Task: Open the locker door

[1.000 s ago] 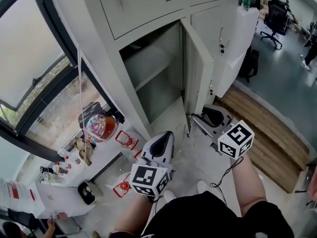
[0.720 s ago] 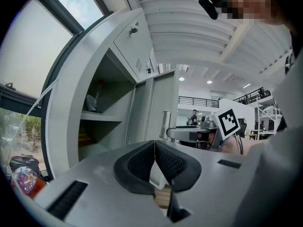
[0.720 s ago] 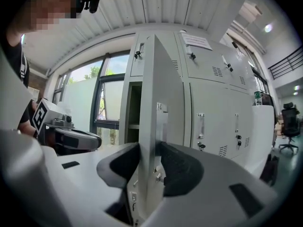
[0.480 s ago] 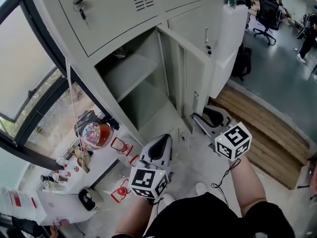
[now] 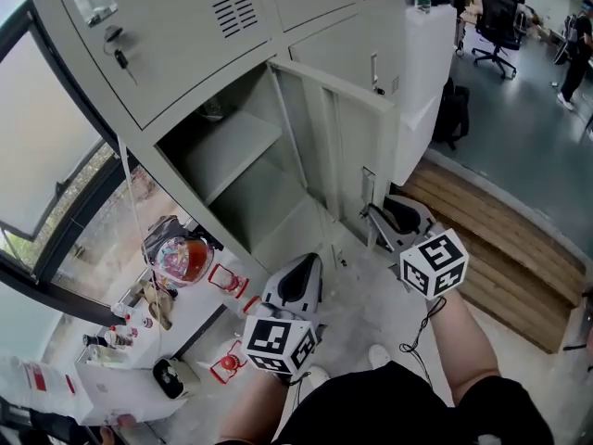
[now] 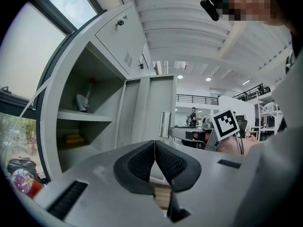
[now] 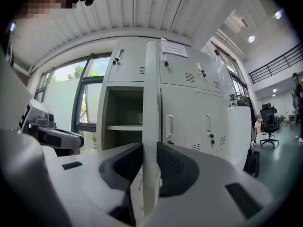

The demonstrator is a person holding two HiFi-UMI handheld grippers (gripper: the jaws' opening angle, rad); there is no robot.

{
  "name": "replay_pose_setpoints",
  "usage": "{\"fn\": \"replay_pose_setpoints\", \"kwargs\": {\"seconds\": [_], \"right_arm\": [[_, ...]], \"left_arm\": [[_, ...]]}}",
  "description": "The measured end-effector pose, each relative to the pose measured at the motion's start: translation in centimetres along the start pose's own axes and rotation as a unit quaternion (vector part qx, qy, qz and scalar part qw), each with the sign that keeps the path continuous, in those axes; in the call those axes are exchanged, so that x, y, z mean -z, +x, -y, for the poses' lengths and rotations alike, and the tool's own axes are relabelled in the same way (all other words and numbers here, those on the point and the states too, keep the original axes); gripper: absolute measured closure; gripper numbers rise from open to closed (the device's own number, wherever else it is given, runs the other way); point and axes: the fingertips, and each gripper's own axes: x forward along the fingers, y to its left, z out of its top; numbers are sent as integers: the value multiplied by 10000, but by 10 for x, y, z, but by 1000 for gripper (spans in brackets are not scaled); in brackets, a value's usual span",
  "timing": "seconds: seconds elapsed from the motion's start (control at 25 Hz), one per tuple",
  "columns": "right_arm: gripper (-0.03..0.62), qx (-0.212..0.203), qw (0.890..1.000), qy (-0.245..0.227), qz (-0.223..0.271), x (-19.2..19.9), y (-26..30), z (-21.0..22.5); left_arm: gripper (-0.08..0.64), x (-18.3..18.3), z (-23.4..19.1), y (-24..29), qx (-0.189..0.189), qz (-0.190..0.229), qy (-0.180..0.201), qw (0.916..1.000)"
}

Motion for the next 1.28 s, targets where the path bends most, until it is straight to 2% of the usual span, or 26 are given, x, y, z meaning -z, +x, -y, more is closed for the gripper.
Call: {"fn": "replay_pose_setpoints", "kwargs": {"seconds": [0.24, 0.56, 1.28], "right_arm": [[459, 180, 9998, 99, 37, 1, -1, 26], [457, 212, 9997, 123, 56, 1, 3, 57], [457, -372, 9992, 82, 130, 0, 17, 99]], "left_arm": [[543, 1, 4, 10, -84, -35, 13, 10000], [543, 4, 8, 28, -219, -51, -11, 9997], [543, 16, 18, 71, -823, -45, -115, 9965]]}}
